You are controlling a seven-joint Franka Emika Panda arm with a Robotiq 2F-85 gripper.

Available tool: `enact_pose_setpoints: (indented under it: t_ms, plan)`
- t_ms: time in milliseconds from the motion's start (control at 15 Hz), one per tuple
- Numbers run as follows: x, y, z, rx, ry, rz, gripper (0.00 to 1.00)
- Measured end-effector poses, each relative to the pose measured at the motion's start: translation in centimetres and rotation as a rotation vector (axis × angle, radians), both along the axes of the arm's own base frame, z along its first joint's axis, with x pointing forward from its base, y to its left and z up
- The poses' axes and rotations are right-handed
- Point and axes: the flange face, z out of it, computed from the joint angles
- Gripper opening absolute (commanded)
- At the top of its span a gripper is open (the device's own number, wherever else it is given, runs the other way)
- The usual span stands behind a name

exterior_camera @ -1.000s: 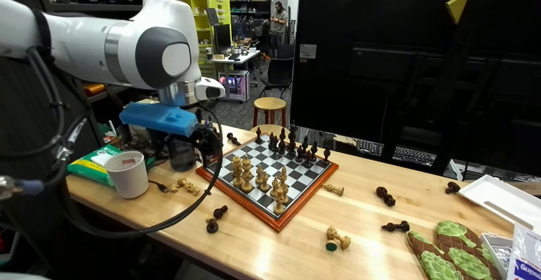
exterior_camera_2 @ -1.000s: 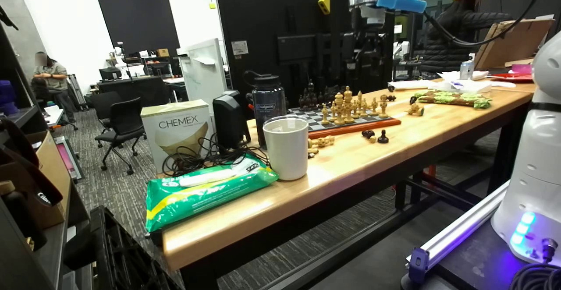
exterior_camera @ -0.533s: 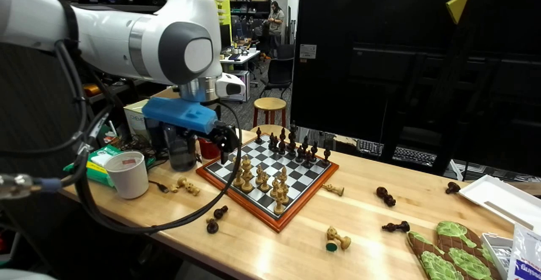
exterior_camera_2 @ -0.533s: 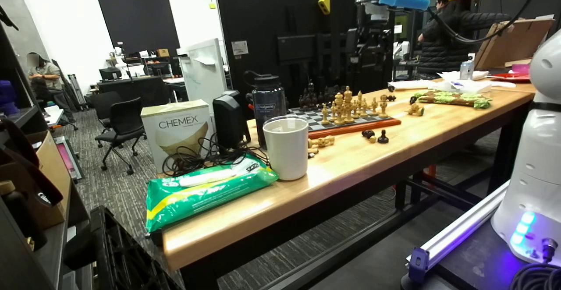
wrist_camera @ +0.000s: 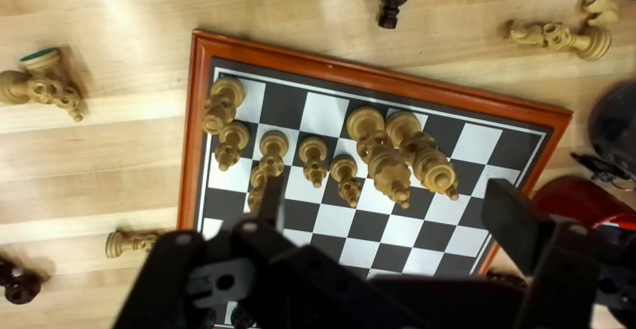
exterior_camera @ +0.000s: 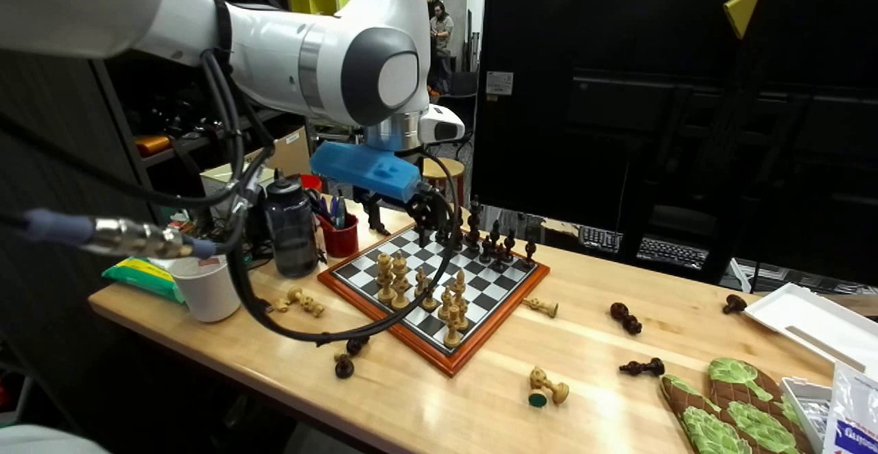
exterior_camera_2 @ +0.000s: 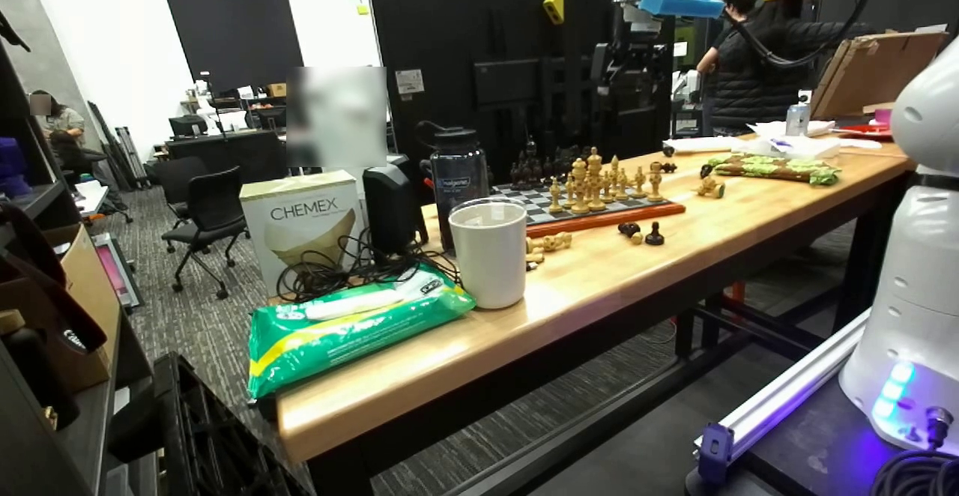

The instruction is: Move the light brown chess piece backwards

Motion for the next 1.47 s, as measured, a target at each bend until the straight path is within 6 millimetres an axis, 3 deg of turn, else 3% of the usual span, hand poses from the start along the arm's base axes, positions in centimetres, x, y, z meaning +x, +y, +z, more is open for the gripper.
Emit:
enact_pose_setpoints:
  t_ms: [467,1133,1467]
  plan:
    - [0.9,-0.6,-0.8,0.005,0.021,-0.013,1.00]
    - [6.8,-4.9,-4.1,0.017,0.097,-0.090,1.00]
    - [8.5,-6.3,-5.6,0.018,0.125,-0.112,1.00]
